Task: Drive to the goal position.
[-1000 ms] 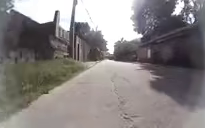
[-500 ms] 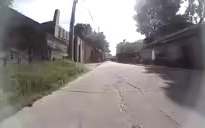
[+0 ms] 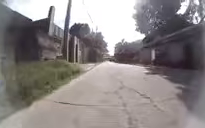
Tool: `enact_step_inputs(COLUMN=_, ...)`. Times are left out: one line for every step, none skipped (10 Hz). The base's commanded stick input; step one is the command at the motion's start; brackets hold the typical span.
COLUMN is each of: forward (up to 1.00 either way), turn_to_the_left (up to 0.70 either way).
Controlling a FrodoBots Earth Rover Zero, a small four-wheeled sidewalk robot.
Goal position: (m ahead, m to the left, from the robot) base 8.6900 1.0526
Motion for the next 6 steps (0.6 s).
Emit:
enact_step_inputs(forward=1.0, turn_to_the_left=0.0)
enact_step_inputs(forward=1.0, turn_to_the_left=-0.06)
enact_step_inputs(forward=1.0, turn_to_the_left=-0.34)
enact_step_inputs(forward=1.0, turn_to_the_left=-0.4)
enact_step_inputs(forward=1.0, turn_to_the_left=-0.09)
enact_step_inputs(forward=1.0, turn_to_the_left=0.05)
